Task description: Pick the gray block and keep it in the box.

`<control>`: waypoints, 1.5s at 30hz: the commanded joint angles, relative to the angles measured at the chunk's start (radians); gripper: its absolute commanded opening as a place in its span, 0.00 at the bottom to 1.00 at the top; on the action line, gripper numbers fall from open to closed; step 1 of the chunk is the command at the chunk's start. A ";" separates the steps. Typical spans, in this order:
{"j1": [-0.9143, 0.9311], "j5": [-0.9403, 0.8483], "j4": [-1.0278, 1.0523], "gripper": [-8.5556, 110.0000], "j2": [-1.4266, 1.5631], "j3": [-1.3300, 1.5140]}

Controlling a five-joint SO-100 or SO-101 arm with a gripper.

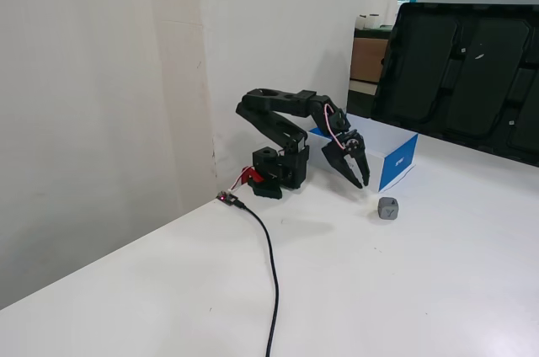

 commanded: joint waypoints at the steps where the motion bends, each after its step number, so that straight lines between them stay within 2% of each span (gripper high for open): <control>1: -0.020 0.005 -0.014 0.08 -0.129 -0.158; 5: -0.046 -0.008 -0.012 0.09 -0.247 -0.230; 10: -0.091 -0.038 0.051 0.20 -0.440 -0.354; 17: -0.115 -0.060 0.098 0.26 -0.693 -0.518; 31: -0.106 -0.100 0.143 0.27 -0.994 -0.727; 45: -0.118 -0.101 0.130 0.24 -1.092 -0.756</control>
